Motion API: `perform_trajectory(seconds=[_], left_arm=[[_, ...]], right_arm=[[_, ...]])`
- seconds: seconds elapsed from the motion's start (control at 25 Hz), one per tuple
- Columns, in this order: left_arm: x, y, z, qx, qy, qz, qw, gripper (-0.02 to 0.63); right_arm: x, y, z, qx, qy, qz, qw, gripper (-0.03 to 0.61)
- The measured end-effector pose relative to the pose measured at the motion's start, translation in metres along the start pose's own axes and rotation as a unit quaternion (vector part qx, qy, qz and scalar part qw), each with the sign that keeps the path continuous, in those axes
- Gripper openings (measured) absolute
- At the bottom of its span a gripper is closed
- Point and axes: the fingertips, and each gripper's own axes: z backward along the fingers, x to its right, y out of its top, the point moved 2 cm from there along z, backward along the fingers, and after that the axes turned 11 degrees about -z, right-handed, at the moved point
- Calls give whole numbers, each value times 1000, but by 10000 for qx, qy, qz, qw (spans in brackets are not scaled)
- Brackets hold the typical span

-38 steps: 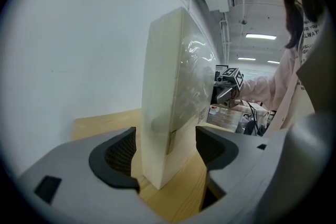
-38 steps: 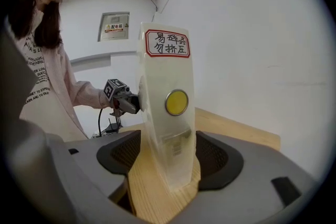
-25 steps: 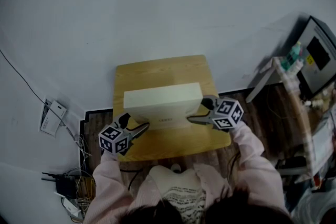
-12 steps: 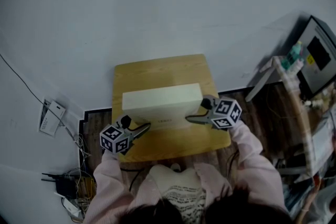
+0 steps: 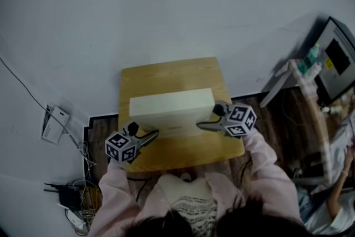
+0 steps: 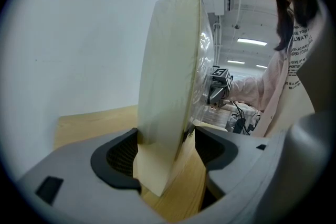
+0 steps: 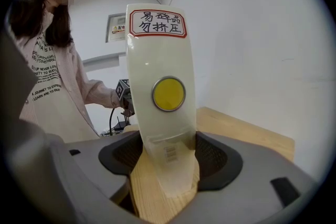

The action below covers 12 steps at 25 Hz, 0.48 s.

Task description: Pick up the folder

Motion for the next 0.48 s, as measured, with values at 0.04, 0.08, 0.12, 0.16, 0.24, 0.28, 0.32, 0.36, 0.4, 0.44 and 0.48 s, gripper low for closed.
perform_trajectory(seconds=[0.04, 0.08, 0.12, 0.16, 0.24, 0.28, 0.32, 0.36, 0.4, 0.44, 0.48], left_arm=[[0, 0, 0, -22, -6, -7, 10000, 353], [-1, 0, 0, -37, -11, -10, 10000, 353], [-1, 0, 0, -44, -13, -9, 10000, 353], [-1, 1, 0, -46, -12, -6, 10000, 353], [-1, 0, 1, -61, -5, -3, 10000, 351], [0, 0, 1, -76, -3, -5, 10000, 351], [0, 0, 1, -91, -2, -7, 10000, 351], [0, 1, 2, -100, -1, -4, 9999, 351], [0, 1, 2, -101, 4, 5, 9999, 352], [0, 2, 3, -91, 12, 18, 10000, 351], [1, 3, 3, -72, 22, 33, 10000, 351]], right_arm=[[0, 0, 0, 17, 0, 7, 10000, 313], [0, 1, 0, 30, -13, 7, 10000, 313], [0, 1, 0, 34, -35, 0, 10000, 313], [0, 1, 0, 36, -51, -6, 10000, 313], [0, 0, 0, 51, -48, -9, 10000, 311], [0, 0, 0, 57, -46, -13, 10000, 311], [0, 0, 0, 62, -38, -11, 10000, 311], [-1, 1, 0, 66, -26, -3, 10000, 311], [-1, 1, 0, 73, -18, -3, 10000, 311], [-2, 2, 1, 85, -16, -13, 10000, 311], [-2, 3, 1, 104, -11, -28, 9999, 311]])
